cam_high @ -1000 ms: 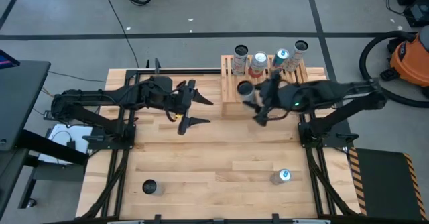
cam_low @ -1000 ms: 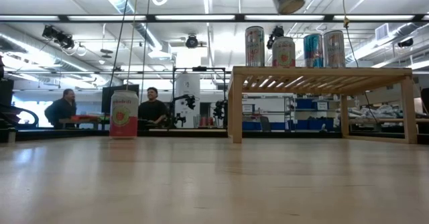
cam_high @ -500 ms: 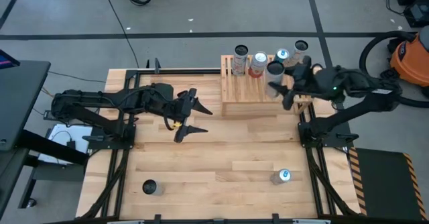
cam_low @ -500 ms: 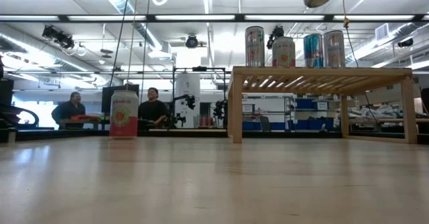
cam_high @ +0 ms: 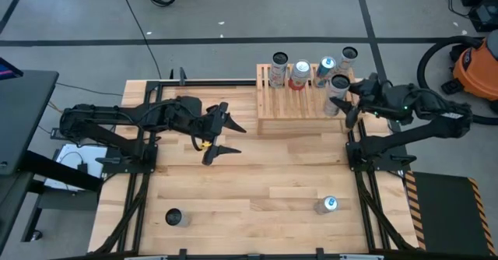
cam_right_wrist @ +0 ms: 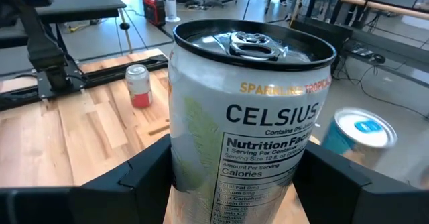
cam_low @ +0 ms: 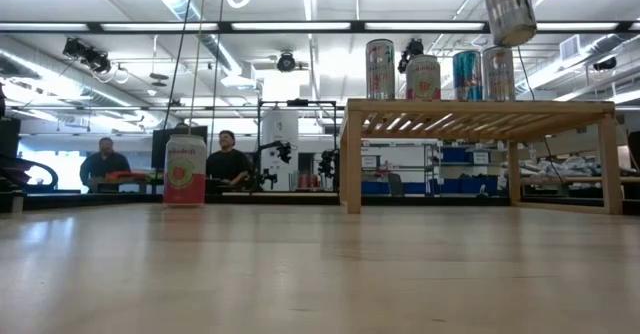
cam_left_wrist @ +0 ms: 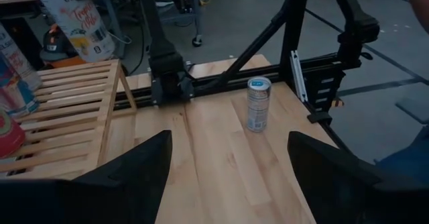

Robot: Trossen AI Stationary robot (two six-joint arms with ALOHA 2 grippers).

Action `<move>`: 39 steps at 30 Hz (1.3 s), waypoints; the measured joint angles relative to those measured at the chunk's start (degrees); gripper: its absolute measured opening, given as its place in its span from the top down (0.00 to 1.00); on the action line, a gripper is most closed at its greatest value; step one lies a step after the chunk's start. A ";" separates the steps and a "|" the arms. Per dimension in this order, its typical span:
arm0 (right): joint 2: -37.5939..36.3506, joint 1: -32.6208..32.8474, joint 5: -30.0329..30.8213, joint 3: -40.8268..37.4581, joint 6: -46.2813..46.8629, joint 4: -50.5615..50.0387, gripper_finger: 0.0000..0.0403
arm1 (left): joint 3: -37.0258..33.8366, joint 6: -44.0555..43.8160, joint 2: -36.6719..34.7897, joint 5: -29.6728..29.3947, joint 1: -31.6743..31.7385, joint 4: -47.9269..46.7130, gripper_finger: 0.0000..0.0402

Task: Place canned beverage on shelf
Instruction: Put the top white-yellow soda can on the shelf aligned with the other white-yellow soda can

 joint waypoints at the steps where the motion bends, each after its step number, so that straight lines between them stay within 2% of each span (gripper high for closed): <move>1: -1.09 0.00 0.05 -0.88 -0.22 0.05 0.34 | 0.00 0.00 0.00 -0.02 0.01 0.00 0.25; 13: -12.13 0.00 1.59 -7.51 -4.93 0.25 0.32 | 0.00 -0.04 0.00 -0.02 -0.03 0.00 0.25; 19: -14.88 0.00 4.71 -10.47 -7.40 0.90 0.32 | 0.00 -0.02 0.00 -0.02 -0.03 0.02 0.25; 39: -22.56 0.00 9.04 -14.51 -8.94 0.86 0.32 | 0.00 0.06 0.00 -0.02 0.01 0.02 0.25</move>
